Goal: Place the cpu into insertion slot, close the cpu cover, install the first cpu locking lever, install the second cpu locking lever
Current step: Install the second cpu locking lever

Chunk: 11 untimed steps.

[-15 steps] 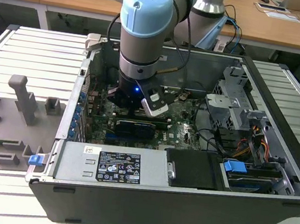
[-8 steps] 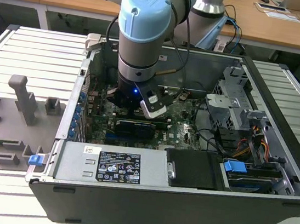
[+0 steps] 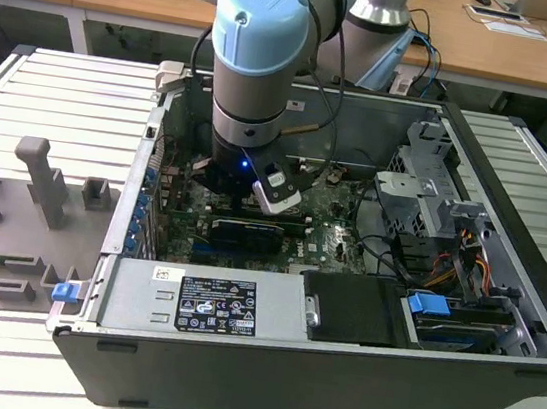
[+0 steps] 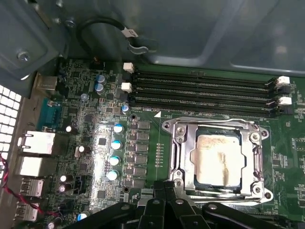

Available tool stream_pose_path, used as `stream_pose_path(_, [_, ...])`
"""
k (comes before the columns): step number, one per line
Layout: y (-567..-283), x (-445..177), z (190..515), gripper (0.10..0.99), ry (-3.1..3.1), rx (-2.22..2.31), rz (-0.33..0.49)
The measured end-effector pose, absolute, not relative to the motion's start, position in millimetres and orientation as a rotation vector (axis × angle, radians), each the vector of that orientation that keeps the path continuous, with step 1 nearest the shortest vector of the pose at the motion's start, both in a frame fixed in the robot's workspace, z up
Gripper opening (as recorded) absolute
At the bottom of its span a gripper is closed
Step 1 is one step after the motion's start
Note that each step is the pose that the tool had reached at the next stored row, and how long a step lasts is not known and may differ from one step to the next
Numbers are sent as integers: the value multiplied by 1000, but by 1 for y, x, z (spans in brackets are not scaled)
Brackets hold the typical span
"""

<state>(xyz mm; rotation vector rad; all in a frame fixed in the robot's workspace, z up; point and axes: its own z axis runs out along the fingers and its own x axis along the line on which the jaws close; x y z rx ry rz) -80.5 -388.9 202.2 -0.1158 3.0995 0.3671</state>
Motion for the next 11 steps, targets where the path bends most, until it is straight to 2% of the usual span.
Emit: stream_pose_path(11, [-389,-80,212,106,3099,-116,367])
